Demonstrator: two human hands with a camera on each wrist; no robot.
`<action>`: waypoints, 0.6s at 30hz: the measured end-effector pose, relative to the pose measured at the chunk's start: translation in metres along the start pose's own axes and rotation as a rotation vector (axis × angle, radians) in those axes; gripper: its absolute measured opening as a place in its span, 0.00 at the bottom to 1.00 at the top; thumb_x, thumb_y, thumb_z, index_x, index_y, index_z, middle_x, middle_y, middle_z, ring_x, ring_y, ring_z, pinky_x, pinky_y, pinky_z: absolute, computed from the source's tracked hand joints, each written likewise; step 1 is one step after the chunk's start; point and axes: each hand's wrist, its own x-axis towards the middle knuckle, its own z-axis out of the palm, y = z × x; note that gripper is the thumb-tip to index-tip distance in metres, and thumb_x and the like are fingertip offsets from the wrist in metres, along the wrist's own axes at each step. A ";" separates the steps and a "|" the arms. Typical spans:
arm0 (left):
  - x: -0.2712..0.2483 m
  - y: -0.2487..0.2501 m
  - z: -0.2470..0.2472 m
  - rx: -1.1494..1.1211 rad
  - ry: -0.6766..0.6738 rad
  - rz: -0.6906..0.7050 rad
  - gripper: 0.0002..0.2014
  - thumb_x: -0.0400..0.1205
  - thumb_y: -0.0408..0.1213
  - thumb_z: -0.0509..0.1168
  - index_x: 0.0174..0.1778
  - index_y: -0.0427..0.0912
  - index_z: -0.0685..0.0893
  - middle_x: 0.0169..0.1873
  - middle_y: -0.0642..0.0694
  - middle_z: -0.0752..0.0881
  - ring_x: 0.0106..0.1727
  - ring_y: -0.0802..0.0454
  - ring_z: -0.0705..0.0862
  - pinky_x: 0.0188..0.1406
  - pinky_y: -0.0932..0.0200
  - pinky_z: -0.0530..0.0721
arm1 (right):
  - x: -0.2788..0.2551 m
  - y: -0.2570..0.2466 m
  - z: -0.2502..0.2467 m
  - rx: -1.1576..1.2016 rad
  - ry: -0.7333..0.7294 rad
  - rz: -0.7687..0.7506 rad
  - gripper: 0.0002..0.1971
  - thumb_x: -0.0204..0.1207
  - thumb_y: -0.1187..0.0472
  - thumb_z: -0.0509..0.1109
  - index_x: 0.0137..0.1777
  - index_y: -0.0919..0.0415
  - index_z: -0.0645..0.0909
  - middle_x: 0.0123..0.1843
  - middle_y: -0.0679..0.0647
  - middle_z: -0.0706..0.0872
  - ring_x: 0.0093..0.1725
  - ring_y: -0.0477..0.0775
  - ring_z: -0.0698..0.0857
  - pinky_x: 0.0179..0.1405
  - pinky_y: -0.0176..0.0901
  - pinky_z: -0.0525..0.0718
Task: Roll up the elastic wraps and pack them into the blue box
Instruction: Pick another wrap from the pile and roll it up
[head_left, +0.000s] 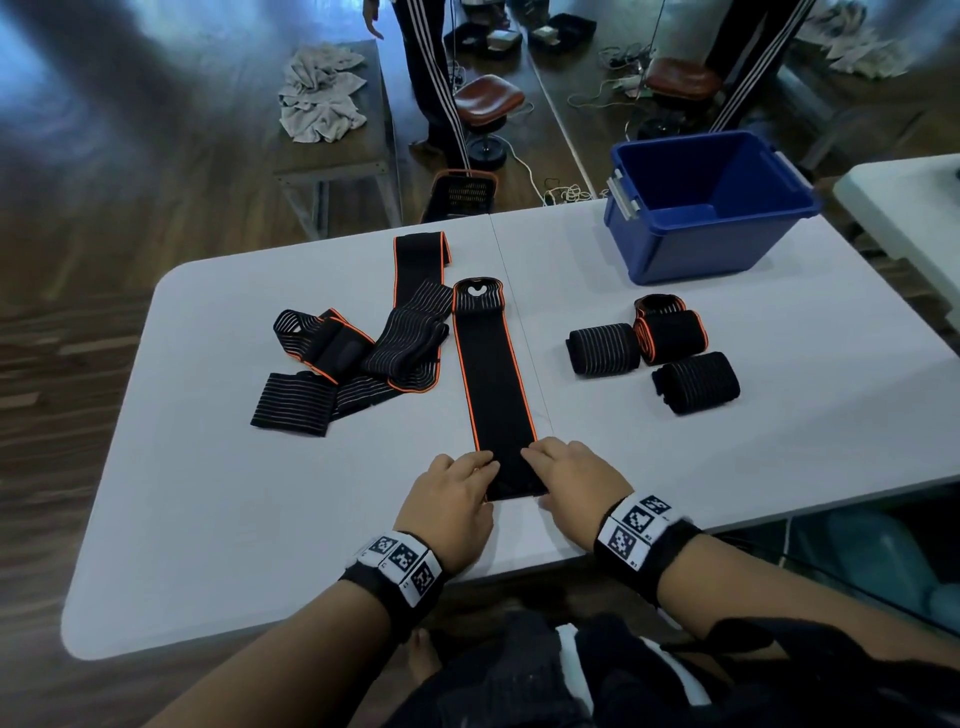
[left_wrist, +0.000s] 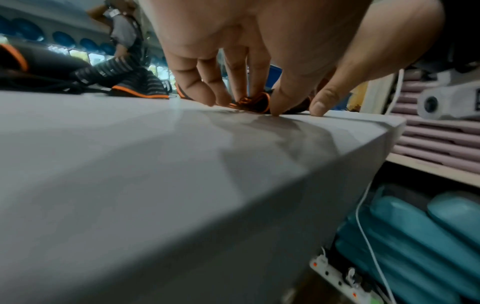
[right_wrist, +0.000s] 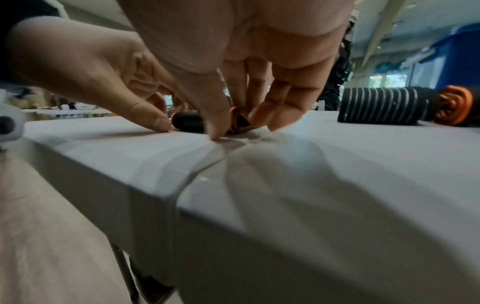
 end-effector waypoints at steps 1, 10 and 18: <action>-0.001 0.000 0.000 -0.048 -0.006 -0.027 0.26 0.78 0.40 0.66 0.75 0.50 0.79 0.76 0.55 0.78 0.62 0.47 0.78 0.66 0.53 0.80 | 0.000 0.000 0.002 0.036 0.017 0.005 0.31 0.80 0.66 0.67 0.82 0.54 0.66 0.78 0.51 0.71 0.68 0.58 0.78 0.68 0.50 0.79; 0.007 -0.002 -0.013 -0.601 0.080 -0.467 0.16 0.78 0.45 0.74 0.62 0.54 0.85 0.47 0.58 0.93 0.51 0.63 0.88 0.58 0.65 0.81 | 0.001 0.000 -0.006 0.525 0.127 0.297 0.08 0.82 0.59 0.68 0.54 0.56 0.88 0.46 0.53 0.90 0.49 0.54 0.85 0.47 0.42 0.78; 0.012 0.004 -0.021 -0.675 0.094 -0.584 0.09 0.76 0.48 0.75 0.44 0.53 0.81 0.35 0.54 0.91 0.42 0.60 0.88 0.37 0.65 0.77 | 0.005 0.000 0.002 0.490 0.089 0.422 0.10 0.80 0.55 0.70 0.37 0.56 0.83 0.35 0.52 0.85 0.40 0.53 0.84 0.36 0.41 0.76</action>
